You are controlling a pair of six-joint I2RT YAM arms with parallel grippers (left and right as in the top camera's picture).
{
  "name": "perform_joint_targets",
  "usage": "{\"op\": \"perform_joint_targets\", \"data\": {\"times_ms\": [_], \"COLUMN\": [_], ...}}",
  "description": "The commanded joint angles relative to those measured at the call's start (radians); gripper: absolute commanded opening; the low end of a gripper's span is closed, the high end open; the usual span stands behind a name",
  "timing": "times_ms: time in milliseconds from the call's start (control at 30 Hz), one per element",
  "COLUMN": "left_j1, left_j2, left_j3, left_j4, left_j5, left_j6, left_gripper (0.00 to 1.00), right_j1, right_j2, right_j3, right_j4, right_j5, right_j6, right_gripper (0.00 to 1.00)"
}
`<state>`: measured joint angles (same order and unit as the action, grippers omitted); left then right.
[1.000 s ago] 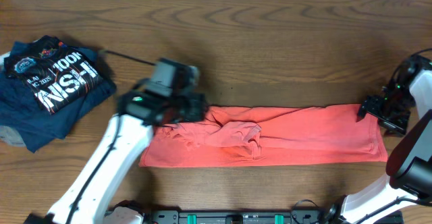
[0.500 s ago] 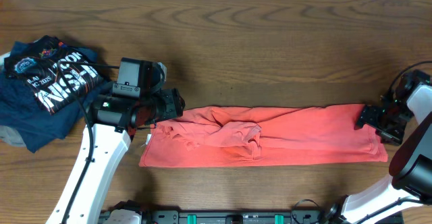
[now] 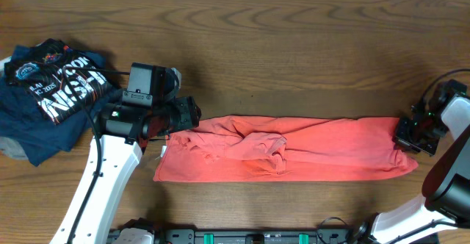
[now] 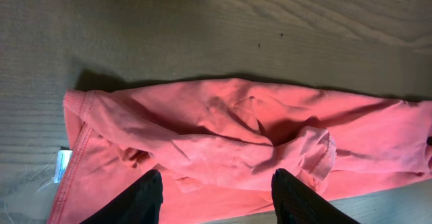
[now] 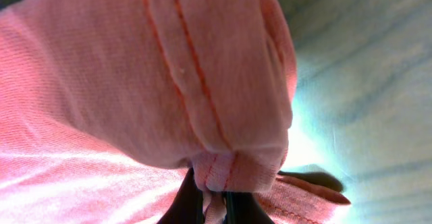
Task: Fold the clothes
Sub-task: 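Grasp the strip's right end with the right gripper and fold it leftward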
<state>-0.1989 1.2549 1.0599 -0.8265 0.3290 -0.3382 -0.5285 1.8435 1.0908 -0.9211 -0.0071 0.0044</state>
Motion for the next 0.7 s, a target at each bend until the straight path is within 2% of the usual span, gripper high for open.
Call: {"op": "perform_joint_targets", "data": {"times_ms": [0, 167, 267, 467, 667], "left_j1": [0.004, 0.004, 0.004, 0.004, 0.004], "left_j2": [-0.005, -0.005, -0.005, -0.005, -0.005], "left_j3": [0.018, 0.018, 0.018, 0.018, 0.018], "left_j4": [0.002, 0.000, 0.001, 0.000, 0.000], "left_j5": [-0.013, -0.013, -0.013, -0.013, -0.013], "left_j6": [0.016, 0.016, 0.016, 0.016, 0.016], "left_gripper": [0.54, 0.54, 0.54, 0.53, 0.53], "right_j1": [-0.007, 0.008, 0.061, 0.277, 0.547], "right_j2": [0.015, 0.011, -0.007, -0.070, -0.071], "right_j3": [0.094, 0.285, 0.349, 0.353, 0.333], "right_j4": [-0.056, -0.232, -0.320, -0.402, -0.442], "right_j5": [0.027, -0.007, -0.047, -0.044, -0.047], "right_j6": [0.010, 0.027, -0.009, -0.027, 0.027], "right_gripper": [0.01, 0.01, 0.01, 0.01, 0.01]}}
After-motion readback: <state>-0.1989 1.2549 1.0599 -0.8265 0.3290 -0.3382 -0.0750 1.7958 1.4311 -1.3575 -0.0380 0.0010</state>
